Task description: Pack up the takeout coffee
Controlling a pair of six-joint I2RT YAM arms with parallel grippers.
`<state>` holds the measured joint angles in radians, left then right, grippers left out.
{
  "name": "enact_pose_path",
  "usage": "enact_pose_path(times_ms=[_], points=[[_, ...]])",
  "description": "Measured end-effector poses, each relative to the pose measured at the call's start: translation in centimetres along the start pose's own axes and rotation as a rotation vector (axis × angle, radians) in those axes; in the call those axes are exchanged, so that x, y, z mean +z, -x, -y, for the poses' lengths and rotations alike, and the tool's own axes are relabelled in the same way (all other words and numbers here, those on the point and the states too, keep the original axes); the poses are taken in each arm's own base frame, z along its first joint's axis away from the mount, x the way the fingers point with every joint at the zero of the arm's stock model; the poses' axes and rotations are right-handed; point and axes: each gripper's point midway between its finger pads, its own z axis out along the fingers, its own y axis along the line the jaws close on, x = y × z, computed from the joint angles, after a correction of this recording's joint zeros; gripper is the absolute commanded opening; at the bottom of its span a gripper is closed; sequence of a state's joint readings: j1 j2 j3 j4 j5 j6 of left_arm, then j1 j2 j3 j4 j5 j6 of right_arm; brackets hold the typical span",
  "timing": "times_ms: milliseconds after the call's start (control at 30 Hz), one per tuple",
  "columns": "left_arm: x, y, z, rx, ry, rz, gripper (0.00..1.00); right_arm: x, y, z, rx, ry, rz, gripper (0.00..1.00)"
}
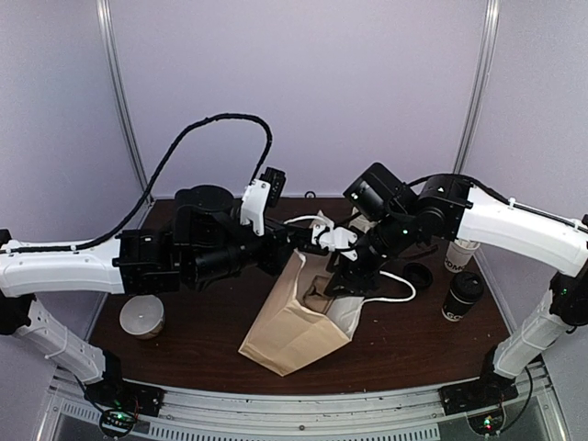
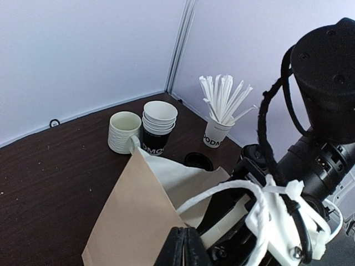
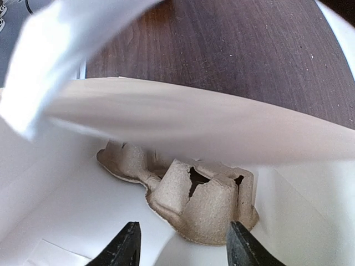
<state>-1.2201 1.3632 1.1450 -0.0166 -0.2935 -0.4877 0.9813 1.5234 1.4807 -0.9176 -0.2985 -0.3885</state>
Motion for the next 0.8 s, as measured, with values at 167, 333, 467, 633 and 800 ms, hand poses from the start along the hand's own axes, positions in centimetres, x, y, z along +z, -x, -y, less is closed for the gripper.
enact_pose_path(times_ms=[167, 333, 467, 633, 800], points=[[-0.4, 0.0, -0.2, 0.016, 0.002, 0.000, 0.00, 0.0, -0.1, 0.2, -0.002, -0.010, -0.003, 0.54], [-0.9, 0.0, -0.5, 0.019, 0.015, 0.004, 0.00, 0.1, 0.0, 0.4, -0.001, -0.020, -0.002, 0.52], [-1.7, 0.5, -0.5, 0.015, 0.021, 0.026, 0.00, 0.4, -0.8, 0.6, 0.017, -0.026, -0.028, 0.54], [-1.8, 0.5, -0.2, 0.018, 0.021, 0.024, 0.00, 0.7, -1.5, 0.6, 0.034, -0.022, -0.045, 0.56], [-1.7, 0.3, -0.6, 0.025, 0.043, 0.013, 0.00, 0.7, -1.6, 0.6, 0.037, -0.025, -0.049, 0.56]])
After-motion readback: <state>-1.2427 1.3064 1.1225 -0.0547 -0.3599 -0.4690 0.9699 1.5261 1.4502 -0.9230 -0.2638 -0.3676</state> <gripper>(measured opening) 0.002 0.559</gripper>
